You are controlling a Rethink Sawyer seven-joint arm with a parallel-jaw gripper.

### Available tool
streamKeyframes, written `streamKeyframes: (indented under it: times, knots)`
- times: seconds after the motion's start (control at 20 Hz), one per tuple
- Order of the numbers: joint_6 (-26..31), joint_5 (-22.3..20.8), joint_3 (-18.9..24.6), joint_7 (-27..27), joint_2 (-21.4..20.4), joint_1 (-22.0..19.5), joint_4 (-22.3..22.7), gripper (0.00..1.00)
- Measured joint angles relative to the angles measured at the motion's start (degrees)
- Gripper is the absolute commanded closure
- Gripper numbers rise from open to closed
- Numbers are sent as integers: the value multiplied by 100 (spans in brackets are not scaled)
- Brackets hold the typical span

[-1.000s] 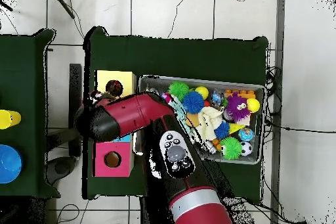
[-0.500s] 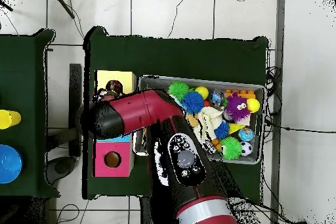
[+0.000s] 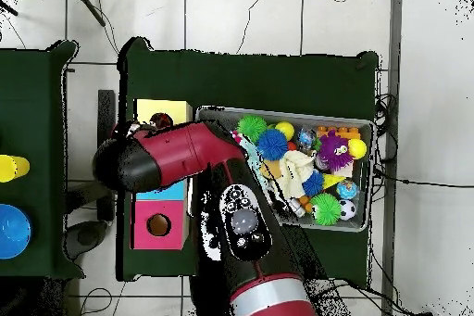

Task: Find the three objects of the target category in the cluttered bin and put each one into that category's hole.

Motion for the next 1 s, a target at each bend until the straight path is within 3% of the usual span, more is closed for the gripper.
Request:
streamKeyframes:
  times: [0.5, 1.0]
  knots:
    - [-47, -4, -155, 0, 115, 262, -280, 100]
    - [-122, -5, -222, 0, 182, 113, -456, 100]
